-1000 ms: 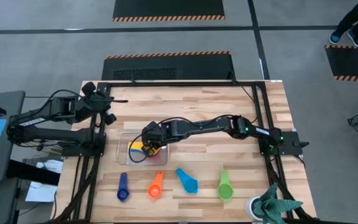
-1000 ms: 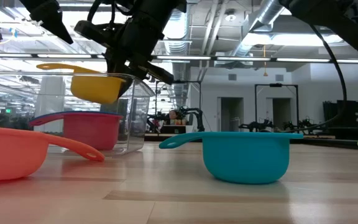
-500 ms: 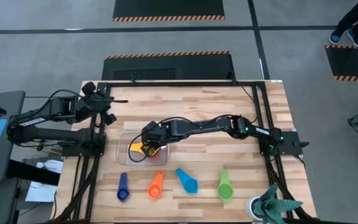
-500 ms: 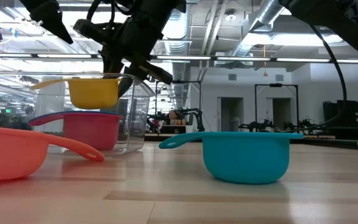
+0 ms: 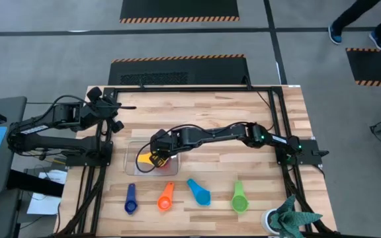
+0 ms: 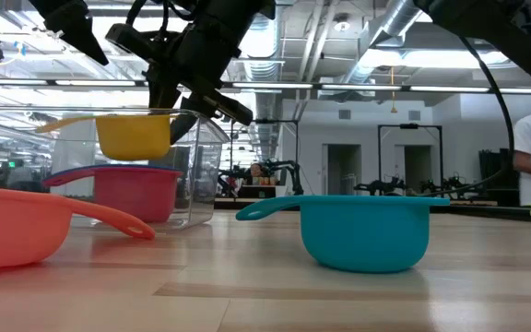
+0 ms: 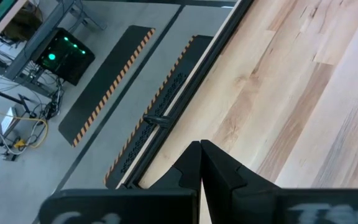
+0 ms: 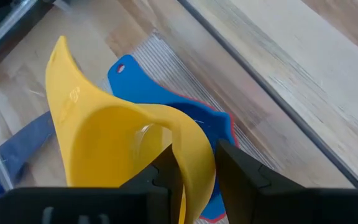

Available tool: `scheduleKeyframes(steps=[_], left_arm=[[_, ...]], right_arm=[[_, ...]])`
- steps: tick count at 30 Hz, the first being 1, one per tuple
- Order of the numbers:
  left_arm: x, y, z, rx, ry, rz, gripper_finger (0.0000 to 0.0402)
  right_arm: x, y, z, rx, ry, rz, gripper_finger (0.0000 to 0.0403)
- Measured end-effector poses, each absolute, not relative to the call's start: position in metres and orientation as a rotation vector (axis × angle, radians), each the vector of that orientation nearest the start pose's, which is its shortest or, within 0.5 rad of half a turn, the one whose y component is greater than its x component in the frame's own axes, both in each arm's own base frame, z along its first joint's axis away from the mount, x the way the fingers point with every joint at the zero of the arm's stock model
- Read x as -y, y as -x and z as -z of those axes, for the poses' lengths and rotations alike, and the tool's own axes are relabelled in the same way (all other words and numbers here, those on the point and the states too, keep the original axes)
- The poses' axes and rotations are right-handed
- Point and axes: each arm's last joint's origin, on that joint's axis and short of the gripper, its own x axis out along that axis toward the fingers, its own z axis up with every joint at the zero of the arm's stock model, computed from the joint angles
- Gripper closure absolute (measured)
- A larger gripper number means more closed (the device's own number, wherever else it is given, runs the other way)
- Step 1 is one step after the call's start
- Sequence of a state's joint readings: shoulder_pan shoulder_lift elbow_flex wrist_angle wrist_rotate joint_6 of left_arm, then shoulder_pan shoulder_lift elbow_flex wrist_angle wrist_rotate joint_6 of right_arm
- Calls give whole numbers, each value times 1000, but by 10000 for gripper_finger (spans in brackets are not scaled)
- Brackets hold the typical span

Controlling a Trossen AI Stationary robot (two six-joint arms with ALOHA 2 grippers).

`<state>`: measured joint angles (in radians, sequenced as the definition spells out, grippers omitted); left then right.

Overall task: Nest measuring cups in basket
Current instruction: Stack the yellow measuring cup on top of the blue measuring cup in the transparent bin

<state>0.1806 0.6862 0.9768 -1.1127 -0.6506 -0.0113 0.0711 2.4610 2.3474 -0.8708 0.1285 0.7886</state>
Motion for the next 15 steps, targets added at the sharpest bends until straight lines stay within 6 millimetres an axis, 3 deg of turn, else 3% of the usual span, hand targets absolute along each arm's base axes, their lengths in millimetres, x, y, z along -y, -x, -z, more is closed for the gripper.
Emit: scheduleKeyframes(steps=[15], left_arm=[[-34, -90, -332, -818, -186, -787, 402]], right_arm=[[-33, -528, -221, -898, -638, 440, 289]])
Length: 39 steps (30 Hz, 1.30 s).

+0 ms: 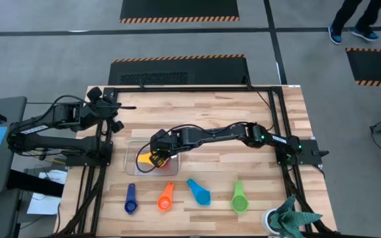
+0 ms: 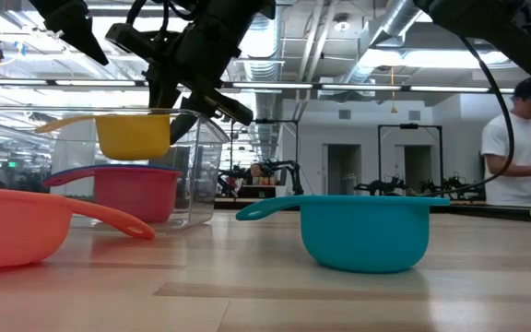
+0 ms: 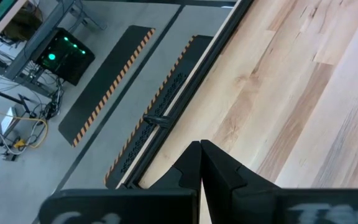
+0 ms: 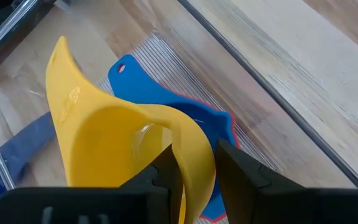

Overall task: Nest measuring cups in basket
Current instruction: Stack the yellow measuring cup on top of the blue measuring cup in the transparent bin

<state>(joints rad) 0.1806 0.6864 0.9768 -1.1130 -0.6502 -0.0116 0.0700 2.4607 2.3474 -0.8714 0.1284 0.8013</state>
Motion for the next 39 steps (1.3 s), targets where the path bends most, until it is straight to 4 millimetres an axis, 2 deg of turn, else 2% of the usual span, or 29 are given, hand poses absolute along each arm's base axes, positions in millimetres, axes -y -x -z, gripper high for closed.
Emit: scheduleKeyframes(steps=[22, 27, 35, 39], left_arm=[[-34, -90, -332, -821, -193, -783, 401], [-34, -90, -332, -821, -193, -783, 401], [-34, -90, -332, -821, -194, -783, 401], [-34, -90, -332, -821, -194, -783, 401]], right_arm=[[-34, -531, -223, -855, -698, 448, 288], [-33, -530, -223, -867, -696, 454, 260], [-33, -529, -222, -871, -701, 460, 185], [-33, -529, -222, -870, -702, 460, 171]])
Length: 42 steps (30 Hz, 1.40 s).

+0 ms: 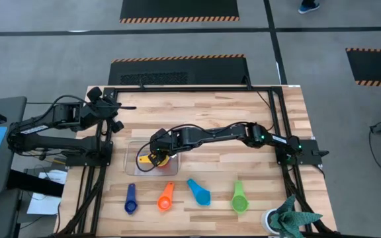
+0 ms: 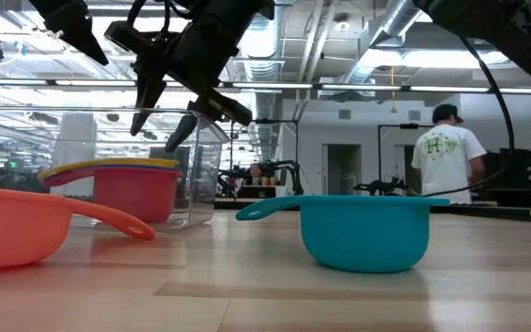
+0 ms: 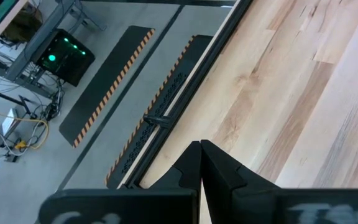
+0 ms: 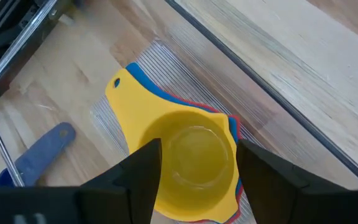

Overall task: Nest measuring cups in basket
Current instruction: Stack the yellow measuring cup on top of the blue measuring cup in the transparent bin, then stack the green measuring cup on top of the yellow measuring cup in the transparent bin

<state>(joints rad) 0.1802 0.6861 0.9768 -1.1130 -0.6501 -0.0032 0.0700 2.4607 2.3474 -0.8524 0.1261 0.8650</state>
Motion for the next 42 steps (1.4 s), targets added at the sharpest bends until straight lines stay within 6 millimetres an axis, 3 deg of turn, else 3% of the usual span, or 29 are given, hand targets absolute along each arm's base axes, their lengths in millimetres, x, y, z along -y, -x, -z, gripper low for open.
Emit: scheduleKeyframes(steps=[8, 12, 16, 22, 29, 38, 42], left_arm=[[-34, -90, -332, -821, -194, -783, 402], [-34, -90, -332, -821, -194, -783, 401], [-34, -91, -332, -821, -194, -783, 402], [-34, -90, -332, -821, -183, -785, 401], [-33, -92, -331, -794, -99, -740, 401], [-31, -93, -331, -764, 15, -702, 401], [-30, -95, -330, -765, 31, -671, 401]], right_arm=[[-27, -529, -235, -852, -774, 415, 182], [-21, -523, -264, -829, -838, 277, 188], [-18, -507, -295, -850, -775, 157, 193], [-15, -457, -338, -1009, -596, 136, 201], [-12, -399, -356, -1317, -451, 300, 215], [-45, -358, -369, -1253, -244, 415, 246], [-58, -319, -366, -1221, -246, 579, 262]])
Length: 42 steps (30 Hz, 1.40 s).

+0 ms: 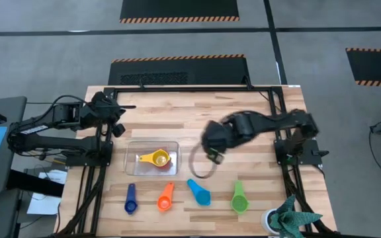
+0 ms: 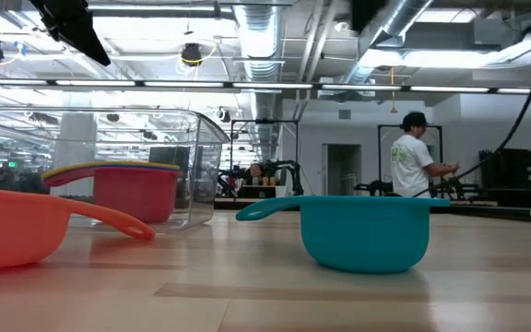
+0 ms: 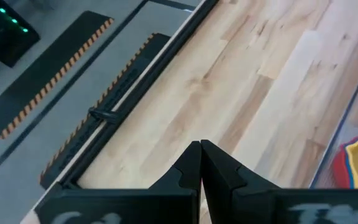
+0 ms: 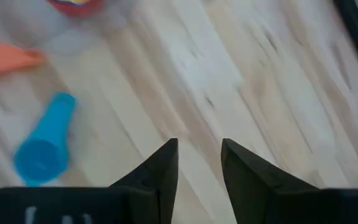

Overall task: Nest measuring cups in basket
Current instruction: Stack the green measuring cup on top of the yellow measuring cup in the transparent bin

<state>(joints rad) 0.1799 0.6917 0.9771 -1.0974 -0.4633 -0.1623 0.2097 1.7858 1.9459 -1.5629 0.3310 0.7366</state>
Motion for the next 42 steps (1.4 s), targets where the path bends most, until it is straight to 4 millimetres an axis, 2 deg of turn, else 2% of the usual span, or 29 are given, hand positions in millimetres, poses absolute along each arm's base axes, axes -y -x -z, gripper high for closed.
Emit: scheduleKeyframes(steps=[3, 6, 9, 14, 18, 20, 26, 34, 42], left_arm=[[-30, -99, -330, -758, 59, -649, 401], [-31, -105, -330, -758, 70, -633, 401], [-31, -112, -330, -748, 100, -603, 401], [-32, -123, -327, -778, 97, -558, 401], [-33, -130, -323, -807, 87, -553, 401], [-33, -132, -322, -820, 81, -551, 401], [-34, -137, -320, -837, 74, -537, 401], [-35, -141, -319, -842, 65, -534, 402], [-35, -141, -320, -833, 57, -531, 402]], right_arm=[[-66, -287, -356, -1202, -357, 708, 273], [-77, -260, -330, -1194, -485, 839, 279], [-93, -242, -303, -1148, -638, 866, 280], [-124, -236, -253, -1064, -793, 782, 276], [-142, -232, -228, -1031, -869, 712, 275], [-146, -232, -217, -1029, -891, 730, 276], [-161, -217, -208, -1134, -986, 732, 274], [-187, -206, -210, -1133, -1087, 657, 275], [-197, -196, -202, -1162, -1051, 657, 278]])
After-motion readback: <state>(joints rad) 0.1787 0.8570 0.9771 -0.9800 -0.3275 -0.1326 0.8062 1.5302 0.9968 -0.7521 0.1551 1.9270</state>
